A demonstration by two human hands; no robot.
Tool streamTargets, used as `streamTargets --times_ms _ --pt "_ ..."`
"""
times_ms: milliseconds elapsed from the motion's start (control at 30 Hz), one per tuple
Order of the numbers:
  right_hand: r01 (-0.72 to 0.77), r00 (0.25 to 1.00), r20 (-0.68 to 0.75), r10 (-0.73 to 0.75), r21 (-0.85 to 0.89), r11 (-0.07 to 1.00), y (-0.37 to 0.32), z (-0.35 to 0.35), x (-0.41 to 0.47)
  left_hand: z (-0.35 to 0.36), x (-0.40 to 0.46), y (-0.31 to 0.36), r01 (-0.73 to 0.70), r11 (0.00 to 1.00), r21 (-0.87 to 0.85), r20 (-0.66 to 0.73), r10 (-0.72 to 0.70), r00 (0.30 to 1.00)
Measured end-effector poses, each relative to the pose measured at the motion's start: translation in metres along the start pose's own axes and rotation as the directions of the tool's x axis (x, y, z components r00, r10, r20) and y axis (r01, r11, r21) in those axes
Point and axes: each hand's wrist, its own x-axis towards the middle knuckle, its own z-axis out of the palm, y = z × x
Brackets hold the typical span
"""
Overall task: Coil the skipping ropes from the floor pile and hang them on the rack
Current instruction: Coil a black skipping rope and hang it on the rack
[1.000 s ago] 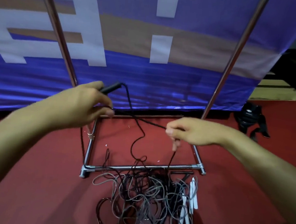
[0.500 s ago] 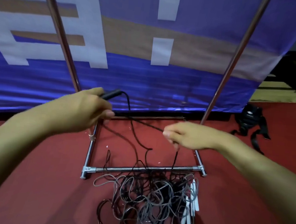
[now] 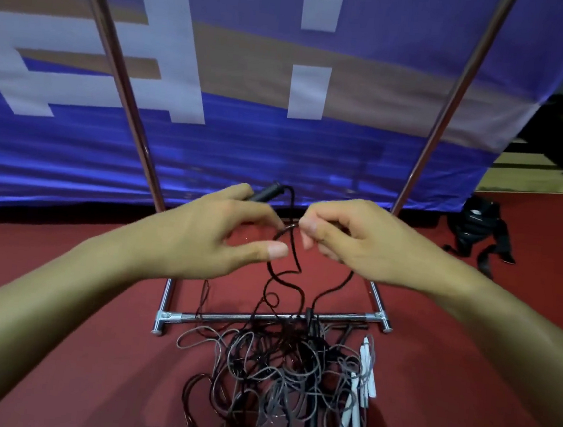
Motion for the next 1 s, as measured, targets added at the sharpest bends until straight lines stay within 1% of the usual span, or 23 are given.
streamTargets --times_ms 67,133,167,200,233,267,300,333,367,400,467,567,600,667,700,767,800,833,867,900,933,967,1000 --pt "0.019 0.999 -0.05 -0.018 0.012 1.0 -0.005 0.001 0.0 0.006 0.004 0.009 -0.05 0.999 -0.008 0.016 0.05 0.999" --pt "0.005 0.999 -0.05 -0.004 0.018 1.0 -0.003 0.001 0.001 0.004 0.007 0.015 -0.093 0.996 0.004 -0.021 0.093 0.995" --pt "-0.025 1.0 0.002 0.025 -0.001 1.0 0.004 -0.001 0.0 -0.002 0.008 0.011 -0.098 0.994 0.044 -0.062 0.101 0.993" --pt "-0.076 0.993 0.09 0.081 -0.06 0.995 0.016 -0.003 -0.001 -0.012 0.007 0.003 -0.084 0.99 0.11 -0.105 0.095 0.99" --pt "-0.141 0.965 0.2 0.171 -0.154 0.978 0.03 -0.006 -0.004 -0.024 0.005 -0.009 -0.047 0.982 0.184 -0.15 0.075 0.986" --pt "-0.2 0.918 0.29 0.27 -0.248 0.948 0.044 -0.008 -0.006 -0.035 0.002 -0.022 0.009 0.97 0.243 -0.195 0.04 0.98" --pt "-0.244 0.882 0.325 0.34 -0.302 0.922 0.057 -0.009 -0.008 -0.044 -0.002 -0.035 0.079 0.958 0.276 -0.227 -0.015 0.974" --pt "-0.265 0.878 0.315 0.36 -0.306 0.914 0.066 -0.01 -0.01 -0.047 -0.006 -0.046 0.15 0.947 0.285 -0.234 -0.083 0.969" --pt "-0.251 0.905 0.267 0.33 -0.29 0.923 0.069 -0.011 -0.01 -0.046 -0.011 -0.051 0.206 0.938 0.279 -0.206 -0.151 0.967" --pt "-0.202 0.942 0.211 0.262 -0.266 0.942 0.064 -0.012 -0.009 -0.041 -0.014 -0.051 0.233 0.935 0.265 -0.15 -0.199 0.968" --pt "-0.09 0.982 0.138 0.126 -0.242 0.966 0.039 -0.011 -0.005 -0.025 -0.015 -0.033 0.216 0.954 0.206 -0.037 -0.213 0.976" --pt "0.019 0.989 0.146 0.029 -0.317 0.948 0.008 -0.004 -0.001 -0.01 -0.002 0.003 0.135 0.985 0.106 0.043 -0.14 0.989" --pt "0.031 0.99 0.138 0.017 -0.337 0.941 0.002 -0.001 -0.001 -0.005 0.002 0.011 0.096 0.992 0.08 0.066 -0.102 0.993" --pt "0.03 0.997 0.083 -0.005 -0.301 0.953 -0.007 0.002 -0.001 0.005 0.006 0.023 0.032 0.998 0.045 0.108 -0.037 0.993" --pt "0.032 0.999 0.051 -0.02 -0.258 0.966 -0.01 0.001 -0.001 0.009 0.008 0.027 -0.006 0.999 0.044 0.098 0.002 0.995" --pt "0.049 0.999 0.024 -0.045 -0.185 0.982 -0.013 -0.002 -0.002 0.014 0.012 0.025 -0.079 0.995 0.053 0.023 0.078 0.997" --pt "0.046 0.998 0.048 -0.038 -0.179 0.983 -0.008 -0.003 -0.003 0.011 0.013 0.021 -0.088 0.994 0.066 -0.005 0.088 0.996" --pt "0.018 0.995 0.103 0.002 -0.198 0.98 0.001 -0.005 -0.005 0.006 0.013 0.012 -0.073 0.992 0.101 -0.038 0.077 0.996" --pt "-0.035 0.98 0.18 0.079 -0.235 0.971 0.014 -0.009 -0.007 -0.002 0.013 0.001 -0.05 0.988 0.145 -0.075 0.061 0.995" --pt "-0.104 0.95 0.256 0.177 -0.275 0.956 0.027 -0.014 -0.01 -0.011 0.011 -0.011 -0.007 0.982 0.19 -0.11 0.029 0.994" --pt "-0.169 0.918 0.301 0.258 -0.292 0.942 0.039 -0.018 -0.013 -0.02 0.006 -0.021 0.064 0.974 0.216 -0.136 -0.035 0.99" --pt "-0.209 0.902 0.318 0.293 -0.273 0.939 0.047 -0.022 -0.016 -0.026 0.001 -0.028 0.124 0.967 0.222 -0.136 -0.095 0.986" --pt "-0.212 0.908 0.309 0.281 -0.239 0.948 0.051 -0.024 -0.018 -0.028 -0.003 -0.029 0.17 0.961 0.216 -0.104 -0.151 0.983"
